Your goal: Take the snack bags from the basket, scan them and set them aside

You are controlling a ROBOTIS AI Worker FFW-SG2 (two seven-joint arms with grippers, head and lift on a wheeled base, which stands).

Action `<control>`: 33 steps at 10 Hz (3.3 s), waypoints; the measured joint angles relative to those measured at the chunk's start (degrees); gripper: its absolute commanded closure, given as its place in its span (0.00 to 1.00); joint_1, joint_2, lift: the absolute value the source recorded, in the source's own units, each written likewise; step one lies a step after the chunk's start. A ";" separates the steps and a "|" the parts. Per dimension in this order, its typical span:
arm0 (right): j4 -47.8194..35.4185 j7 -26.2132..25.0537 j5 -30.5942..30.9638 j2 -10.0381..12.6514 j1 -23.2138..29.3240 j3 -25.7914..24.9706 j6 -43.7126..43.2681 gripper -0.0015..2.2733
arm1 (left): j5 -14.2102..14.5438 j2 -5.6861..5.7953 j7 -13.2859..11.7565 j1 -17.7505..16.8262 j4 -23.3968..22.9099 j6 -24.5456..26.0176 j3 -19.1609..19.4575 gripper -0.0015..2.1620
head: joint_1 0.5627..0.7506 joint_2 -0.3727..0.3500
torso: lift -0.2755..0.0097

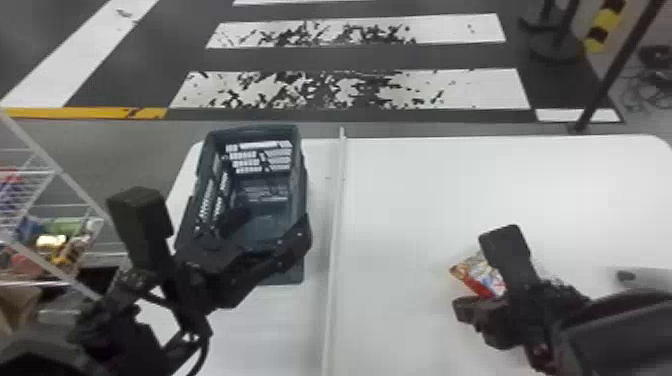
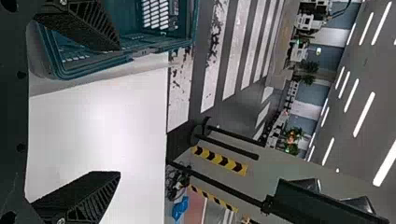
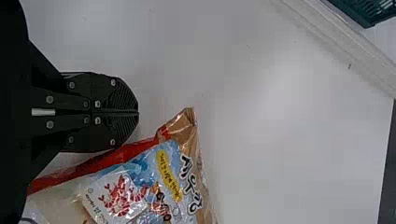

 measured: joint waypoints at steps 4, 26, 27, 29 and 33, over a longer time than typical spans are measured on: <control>-6.33 -1.19 -8.12 -0.02 3.95 -7.33 -0.57 0.99 | 0.01 0.09 -0.13 0.31 -1.43 0.50 -1.02 0.02 | 0.70 0.54 | 0.70; -3.42 -4.44 -16.19 -0.90 6.05 -23.60 -19.43 0.99 | -1.03 -0.28 0.11 -2.66 2.68 0.50 -3.75 0.02 | 0.70 0.27 | 0.70; -7.10 -4.35 -17.66 -0.76 8.86 -24.75 -19.15 0.99 | -0.96 -0.26 0.08 -2.72 2.57 0.50 -3.79 0.02 | 0.70 0.27 | 0.70; -10.49 -3.10 -18.72 -0.72 13.48 -26.40 -19.31 0.99 | -0.76 -0.31 0.14 -2.76 2.56 0.40 -3.82 0.02 | 0.70 0.26 | 0.70; -10.99 -1.33 -17.87 -1.16 18.40 -25.71 -21.80 0.99 | -0.74 -0.61 0.23 -2.77 2.75 -0.25 -3.89 0.02 | 0.70 0.26 | 0.70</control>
